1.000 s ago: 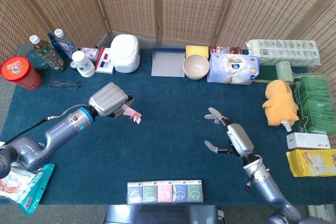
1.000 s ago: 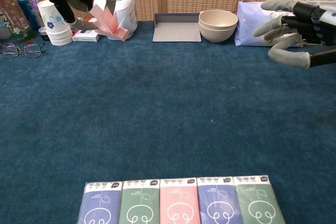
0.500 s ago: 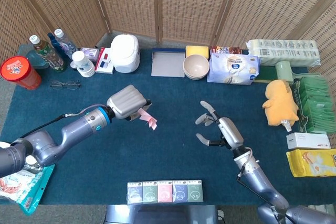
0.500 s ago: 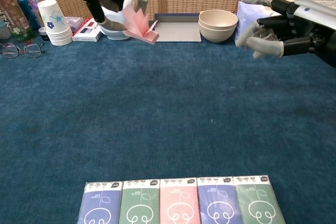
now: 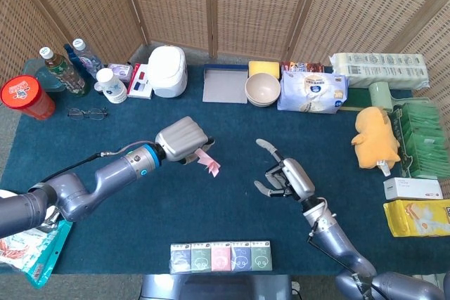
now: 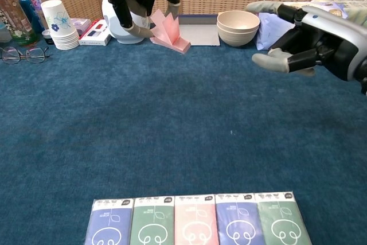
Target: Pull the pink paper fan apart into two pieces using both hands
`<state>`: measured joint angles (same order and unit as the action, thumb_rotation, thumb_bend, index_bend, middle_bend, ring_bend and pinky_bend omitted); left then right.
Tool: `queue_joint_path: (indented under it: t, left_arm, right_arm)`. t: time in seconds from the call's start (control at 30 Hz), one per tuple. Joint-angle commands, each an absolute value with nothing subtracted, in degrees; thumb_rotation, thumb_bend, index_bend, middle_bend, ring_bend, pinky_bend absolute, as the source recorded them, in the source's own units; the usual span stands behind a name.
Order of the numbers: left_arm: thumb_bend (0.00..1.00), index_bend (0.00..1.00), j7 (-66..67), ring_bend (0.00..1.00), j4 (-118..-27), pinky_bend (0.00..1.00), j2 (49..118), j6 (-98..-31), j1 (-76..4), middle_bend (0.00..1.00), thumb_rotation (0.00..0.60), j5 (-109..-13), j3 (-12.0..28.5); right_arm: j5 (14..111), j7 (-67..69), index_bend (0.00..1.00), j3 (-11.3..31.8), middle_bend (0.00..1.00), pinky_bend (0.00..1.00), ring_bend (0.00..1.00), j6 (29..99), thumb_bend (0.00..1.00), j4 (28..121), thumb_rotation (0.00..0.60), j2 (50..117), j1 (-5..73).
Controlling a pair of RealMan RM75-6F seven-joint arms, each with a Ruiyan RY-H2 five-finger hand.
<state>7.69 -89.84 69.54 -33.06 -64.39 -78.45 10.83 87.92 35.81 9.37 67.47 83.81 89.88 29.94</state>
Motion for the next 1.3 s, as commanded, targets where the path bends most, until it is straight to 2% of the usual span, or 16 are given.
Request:
queue_joint_path:
  t: [0.03, 0.13, 0.87, 1.3]
  left_arm:
    - [0.41, 0.68, 8.00, 1.00, -89.90, 1.00, 69.72, -32.87, -64.87, 1.00, 0.600, -77.69, 10.82]
    - [0.41, 0.68, 8.36, 1.00, -89.96, 1.00, 69.83, -32.81, -65.20, 1.00, 0.600, -77.26, 10.77]
    - [0.41, 0.68, 9.65, 1.00, -89.96, 1.00, 71.55, -32.97, -67.01, 1.00, 0.600, -75.27, 9.73]
    - [0.41, 0.68, 9.86, 1.00, -89.02, 1.00, 72.55, -32.78, -67.66, 1.00, 0.600, -74.46, 8.99]
  right_arm:
    - [87.47, 36.13, 0.15, 9.26, 1.00, 0.96, 1.00, 67.13, 0.35, 84.37, 0.600, 90.41, 30.28]
    - [87.36, 36.38, 0.18, 9.05, 1.00, 0.96, 1.00, 66.63, 0.35, 84.66, 0.600, 90.63, 30.64]
    - [85.77, 33.59, 0.18, 9.48, 1.00, 0.96, 1.00, 61.68, 0.36, 87.26, 0.600, 91.34, 35.14]
    - [85.45, 30.85, 0.23, 9.24, 1.00, 0.96, 1.00, 60.89, 0.36, 89.00, 0.600, 92.08, 36.54]
